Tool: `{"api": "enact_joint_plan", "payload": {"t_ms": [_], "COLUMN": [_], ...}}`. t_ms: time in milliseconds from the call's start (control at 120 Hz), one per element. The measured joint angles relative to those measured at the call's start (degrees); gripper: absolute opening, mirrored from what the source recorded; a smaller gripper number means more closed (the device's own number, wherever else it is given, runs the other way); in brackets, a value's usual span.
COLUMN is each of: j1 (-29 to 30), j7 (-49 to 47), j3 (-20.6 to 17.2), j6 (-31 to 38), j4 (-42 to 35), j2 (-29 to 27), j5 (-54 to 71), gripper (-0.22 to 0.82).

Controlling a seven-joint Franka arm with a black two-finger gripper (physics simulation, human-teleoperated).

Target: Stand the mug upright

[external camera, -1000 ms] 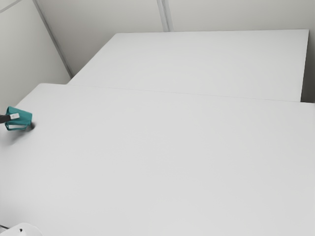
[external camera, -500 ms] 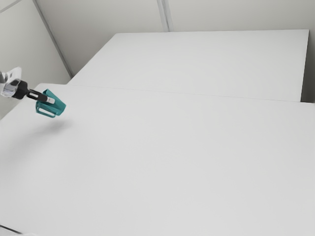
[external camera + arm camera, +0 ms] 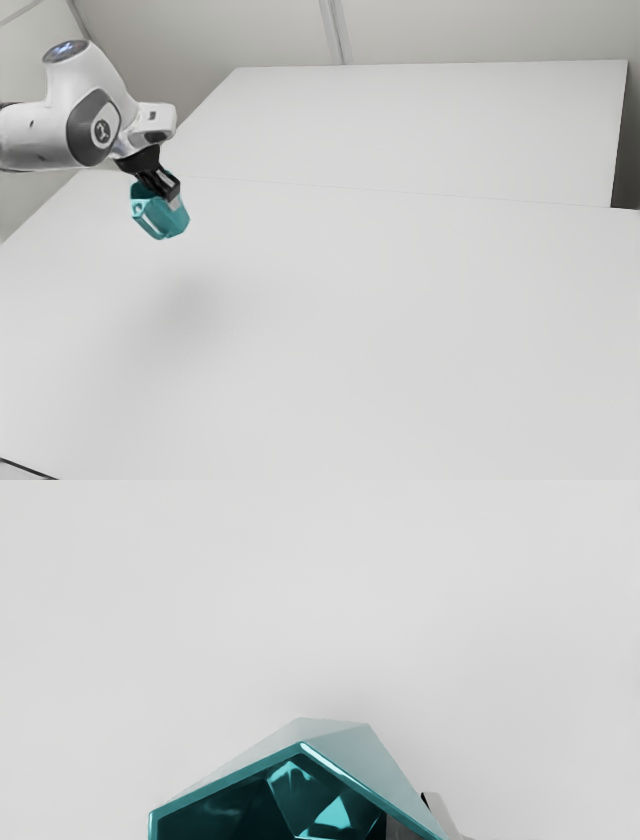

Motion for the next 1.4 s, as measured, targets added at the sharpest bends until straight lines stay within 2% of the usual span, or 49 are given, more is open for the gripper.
{"api": "enact_joint_plan", "payload": {"t_ms": [267,508,700,1025,1400], "j1": [-3.0,-7.8,-8.77,-8.83,-8.82], "j7": [-24.39,-42.73,-54.65,-69.24,-78.7], "j3": [-0.23,-1.85,-3.95,-6.07,-6.1], "j6": [-0.47,-0.2,-0.1,0.11,1.82], "j4": [-12.17,-15.18,-17.16,-18.79,-18.74], "j2": [-8.5,-9.32,-9.48,-7.46,-1.77], "j5": [3.54,3.96,3.72,3.38,4.27], "gripper": [-0.18,-0.18,-0.18,-0.18,-0.18]}}
